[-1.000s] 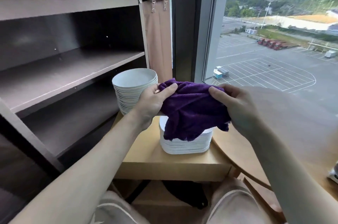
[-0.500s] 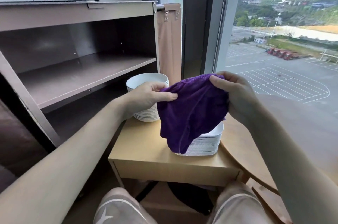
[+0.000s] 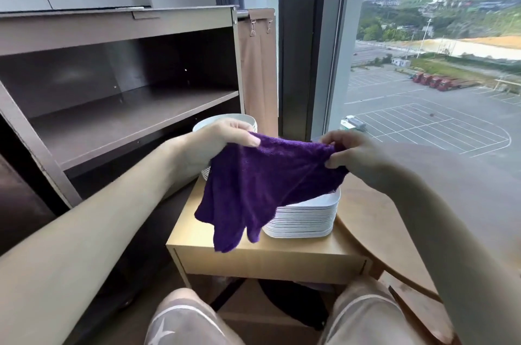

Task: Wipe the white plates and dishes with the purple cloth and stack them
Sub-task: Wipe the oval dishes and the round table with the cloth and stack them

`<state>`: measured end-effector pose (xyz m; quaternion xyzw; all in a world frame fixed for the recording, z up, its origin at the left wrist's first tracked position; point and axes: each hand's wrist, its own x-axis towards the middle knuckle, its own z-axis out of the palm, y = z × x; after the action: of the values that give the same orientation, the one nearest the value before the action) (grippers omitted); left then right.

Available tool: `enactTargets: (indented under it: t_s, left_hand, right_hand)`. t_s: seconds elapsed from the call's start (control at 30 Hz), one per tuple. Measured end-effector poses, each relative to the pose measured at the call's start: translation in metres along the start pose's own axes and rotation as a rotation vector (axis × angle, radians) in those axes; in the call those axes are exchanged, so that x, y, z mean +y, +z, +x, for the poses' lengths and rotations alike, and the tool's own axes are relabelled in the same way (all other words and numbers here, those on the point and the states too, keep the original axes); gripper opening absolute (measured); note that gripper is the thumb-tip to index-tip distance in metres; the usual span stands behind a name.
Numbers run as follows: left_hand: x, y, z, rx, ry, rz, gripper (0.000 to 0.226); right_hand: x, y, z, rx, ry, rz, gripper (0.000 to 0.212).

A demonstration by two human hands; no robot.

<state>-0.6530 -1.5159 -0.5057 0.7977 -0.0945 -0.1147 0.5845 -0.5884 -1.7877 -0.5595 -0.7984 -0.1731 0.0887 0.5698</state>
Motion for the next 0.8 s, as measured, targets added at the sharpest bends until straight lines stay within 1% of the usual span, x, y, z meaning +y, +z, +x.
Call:
enactTargets:
  t_s: [0.1, 0.2, 0.27, 0.33, 0.4, 0.43, 0.47, 0.53, 0.6, 0.63, 0.67, 0.7, 0.77, 0.8]
  left_hand:
    - [0.005, -0.004, 0.002, -0.046, 0.002, -0.002, 0.047]
    - [0.012, -0.004, 0.004, -0.039, -0.014, 0.112, 0.016]
    - [0.016, -0.001, 0.005, 0.028, -0.001, 0.266, 0.018]
    - [0.017, 0.004, 0.010, 0.105, 0.032, 0.507, 0.017]
    - [0.017, 0.007, 0.014, 0.155, 0.098, 0.685, 0.014]
    - [0.019, 0.009, 0.016, 0.171, 0.129, 0.728, 0.011]
    - [0.021, 0.011, 0.017, 0.185, 0.149, 0.752, 0.007]
    - [0.024, 0.013, 0.019, 0.204, 0.181, 0.762, 0.013]
    - [0.026, 0.014, 0.022, 0.221, 0.218, 0.735, 0.020]
    - [0.026, 0.016, 0.024, 0.234, 0.231, 0.710, 0.021]
    - [0.025, 0.017, 0.025, 0.242, 0.234, 0.677, 0.021]
    - [0.023, 0.018, 0.026, 0.245, 0.226, 0.641, 0.021]
    - [0.019, 0.018, 0.027, 0.233, 0.197, 0.593, 0.019]
    - [0.017, 0.016, 0.027, 0.222, 0.180, 0.578, 0.018]
  right_hand:
    - [0.007, 0.001, 0.002, 0.025, 0.016, -0.047, 0.034]
    - [0.014, -0.001, 0.006, 0.068, -0.002, -0.129, 0.036]
    - [0.020, -0.004, 0.007, 0.079, -0.006, -0.136, 0.038]
    - [0.024, -0.004, 0.008, 0.078, -0.006, -0.105, 0.040]
    - [0.025, 0.000, 0.006, 0.043, -0.009, -0.065, 0.042]
    - [0.026, 0.003, 0.005, 0.008, -0.009, -0.028, 0.041]
    - [0.025, 0.005, 0.004, -0.029, -0.008, 0.009, 0.040]
    - [0.024, 0.009, 0.000, -0.117, -0.021, 0.053, 0.038]
    - [0.019, 0.018, -0.002, -0.206, -0.054, 0.059, 0.050]
    - [0.017, 0.025, -0.002, -0.225, -0.061, 0.057, 0.051]
    - [0.016, 0.034, 0.000, -0.215, -0.077, 0.029, 0.050]
    - [0.015, 0.042, 0.003, -0.185, -0.118, -0.034, 0.044]
    - [0.014, 0.051, 0.009, -0.080, -0.222, -0.197, 0.023]
    - [0.015, 0.052, 0.011, -0.049, -0.246, -0.200, 0.015]
